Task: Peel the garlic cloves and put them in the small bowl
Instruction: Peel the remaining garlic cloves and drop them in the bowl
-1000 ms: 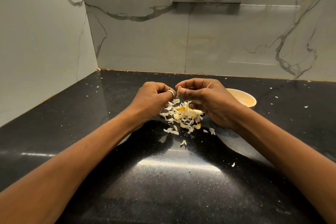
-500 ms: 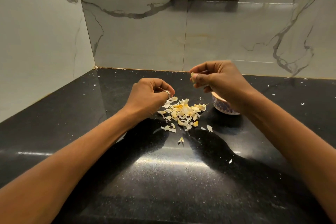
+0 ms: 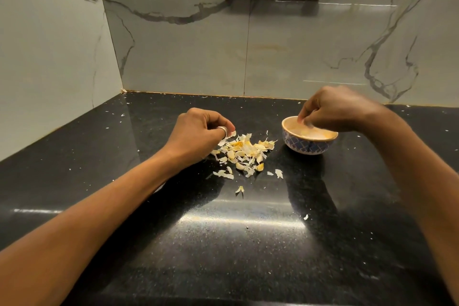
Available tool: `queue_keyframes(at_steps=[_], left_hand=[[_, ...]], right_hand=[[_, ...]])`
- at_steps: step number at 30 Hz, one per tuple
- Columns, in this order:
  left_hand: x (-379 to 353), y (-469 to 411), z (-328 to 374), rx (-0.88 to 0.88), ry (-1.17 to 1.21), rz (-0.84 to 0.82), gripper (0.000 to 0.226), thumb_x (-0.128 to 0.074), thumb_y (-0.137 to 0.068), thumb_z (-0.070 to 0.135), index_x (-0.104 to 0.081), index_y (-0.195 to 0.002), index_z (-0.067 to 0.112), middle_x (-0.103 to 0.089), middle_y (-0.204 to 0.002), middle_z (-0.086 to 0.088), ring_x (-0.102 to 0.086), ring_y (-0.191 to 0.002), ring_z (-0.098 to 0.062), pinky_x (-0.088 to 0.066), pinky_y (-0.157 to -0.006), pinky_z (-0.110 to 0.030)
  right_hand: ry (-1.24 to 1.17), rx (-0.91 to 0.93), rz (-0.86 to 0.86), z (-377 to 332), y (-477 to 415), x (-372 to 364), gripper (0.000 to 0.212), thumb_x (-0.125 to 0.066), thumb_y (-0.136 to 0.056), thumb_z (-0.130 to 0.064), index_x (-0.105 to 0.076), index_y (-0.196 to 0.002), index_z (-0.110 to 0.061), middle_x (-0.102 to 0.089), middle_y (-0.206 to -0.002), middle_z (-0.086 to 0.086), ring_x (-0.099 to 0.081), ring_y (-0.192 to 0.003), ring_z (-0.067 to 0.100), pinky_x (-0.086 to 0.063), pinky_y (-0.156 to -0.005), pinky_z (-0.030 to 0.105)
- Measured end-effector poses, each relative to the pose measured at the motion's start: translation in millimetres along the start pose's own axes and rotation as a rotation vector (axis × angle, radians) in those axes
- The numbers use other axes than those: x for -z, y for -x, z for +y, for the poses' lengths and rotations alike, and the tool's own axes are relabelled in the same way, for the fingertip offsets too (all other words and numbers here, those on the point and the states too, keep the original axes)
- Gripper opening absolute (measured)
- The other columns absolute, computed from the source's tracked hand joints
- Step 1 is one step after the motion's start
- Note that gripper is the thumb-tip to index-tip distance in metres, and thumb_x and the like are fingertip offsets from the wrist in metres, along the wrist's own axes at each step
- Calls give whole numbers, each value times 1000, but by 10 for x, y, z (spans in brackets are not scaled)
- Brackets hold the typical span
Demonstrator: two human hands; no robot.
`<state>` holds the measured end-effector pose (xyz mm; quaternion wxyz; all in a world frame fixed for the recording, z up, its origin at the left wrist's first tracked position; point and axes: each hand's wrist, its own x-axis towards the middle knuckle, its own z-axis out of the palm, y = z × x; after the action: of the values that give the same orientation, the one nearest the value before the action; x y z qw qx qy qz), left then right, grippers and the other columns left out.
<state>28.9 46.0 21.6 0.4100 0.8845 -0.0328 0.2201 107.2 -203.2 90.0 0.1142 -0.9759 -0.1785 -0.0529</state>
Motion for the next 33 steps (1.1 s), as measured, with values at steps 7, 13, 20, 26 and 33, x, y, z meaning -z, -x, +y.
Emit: queue_keyframes(at_steps=[7, 13, 20, 26, 33], left_hand=[[-29, -62, -86, 22, -37, 93, 21, -82, -82, 18, -62, -77, 24, -65, -76, 7, -67, -72, -21, -58, -86, -46], [-24, -75, -88, 30, -86, 132, 35, -86, -78, 27, -55, -62, 23, -62, -77, 5, -63, -78, -20, -56, -81, -44], [-18, -60, -61, 58, -125, 158, 37, -84, -81, 26, -52, -62, 25, -72, -84, 0, -57, -40, -3, -52, -62, -29], [1, -38, -51, 30, -157, 174, 36, -86, -78, 21, -55, -60, 28, -69, -94, 4, -64, -64, -11, -56, -81, -38], [-6, -49, -83, -4, -227, 181, 37, -82, -79, 16, -59, -60, 37, -62, -93, 13, -56, -95, -8, -38, -81, -27]], right_hand=[[-232, 251, -37, -154, 76, 34, 3, -77, -87, -21, -77, -90, -22, -74, -84, -7, -67, -78, 6, -51, -69, 21], [-131, 376, -414, -438, 211, -79, 5, -78, -85, -27, -77, -89, -25, -75, -79, -14, -68, -74, 0, -53, -79, 26], [-131, 391, -426, -539, 246, -159, 8, -82, -83, -28, -76, -88, -27, -74, -75, -18, -66, -69, -6, -49, -73, 23], [-91, 394, -430, -568, 229, -230, 7, -81, -84, -26, -77, -89, -29, -75, -81, -16, -70, -78, -2, -56, -85, 32], [-21, 407, -387, -589, 234, -286, 3, -76, -87, -32, -76, -88, -29, -72, -77, -15, -62, -70, -9, -47, -65, 13]])
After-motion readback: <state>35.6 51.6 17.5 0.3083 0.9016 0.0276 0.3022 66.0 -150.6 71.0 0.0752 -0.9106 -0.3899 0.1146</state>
